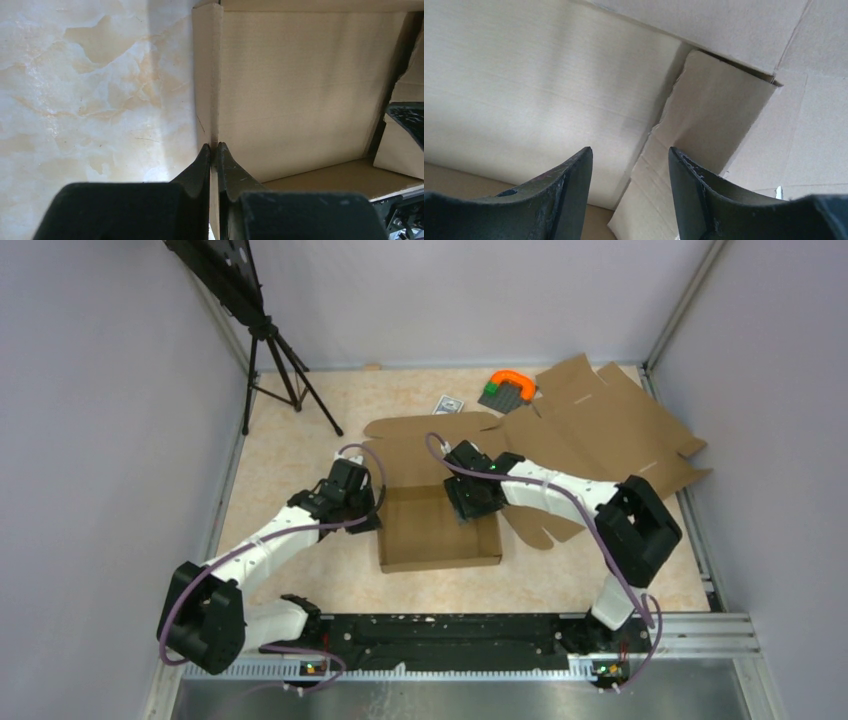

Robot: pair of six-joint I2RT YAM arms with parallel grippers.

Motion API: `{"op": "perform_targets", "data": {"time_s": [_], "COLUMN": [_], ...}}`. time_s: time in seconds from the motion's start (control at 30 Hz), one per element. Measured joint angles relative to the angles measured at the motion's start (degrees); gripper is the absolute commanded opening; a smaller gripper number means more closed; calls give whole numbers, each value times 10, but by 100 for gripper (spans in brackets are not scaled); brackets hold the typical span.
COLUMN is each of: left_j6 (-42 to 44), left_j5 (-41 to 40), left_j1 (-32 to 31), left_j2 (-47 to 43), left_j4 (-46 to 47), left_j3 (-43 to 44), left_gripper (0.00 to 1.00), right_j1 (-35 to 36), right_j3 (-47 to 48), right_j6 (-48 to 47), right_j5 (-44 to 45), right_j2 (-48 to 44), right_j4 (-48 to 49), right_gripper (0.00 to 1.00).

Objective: Fold the paper box

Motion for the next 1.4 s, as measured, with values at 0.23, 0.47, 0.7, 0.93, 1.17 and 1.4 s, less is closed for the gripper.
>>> {"op": "perform_targets", "data": {"time_s": [0.23, 0.47, 0.7, 0.93, 1.17, 1.4], "left_j6": [0, 0, 0, 0, -5, -12], "left_j5": [-1, -2, -2, -2, -2, -5], "left_j1": [0, 0, 0, 0, 0, -3], "left_j2": [0, 0, 0, 0, -5, -31], "left_j4": [0, -1, -1, 0, 7, 13], "left_j3": [-3, -3, -3, -4, -11, -28], "left_gripper": [3, 3, 3, 4, 10, 9], "right_j1": [0, 0, -28, -68, -75, -75], "right_j3": [26, 29, -38, -103, -107, -107], "right_j6": [-2, -4, -2, 4, 7, 7], "right_j5": [-35, -1, 32, 3, -27, -24], "right_j2": [-46, -119, -166, -165, -127, -90], "right_j4": [-1, -28, -35, -4, 34, 43], "right_gripper": [61, 61, 84, 79, 72, 58]}}
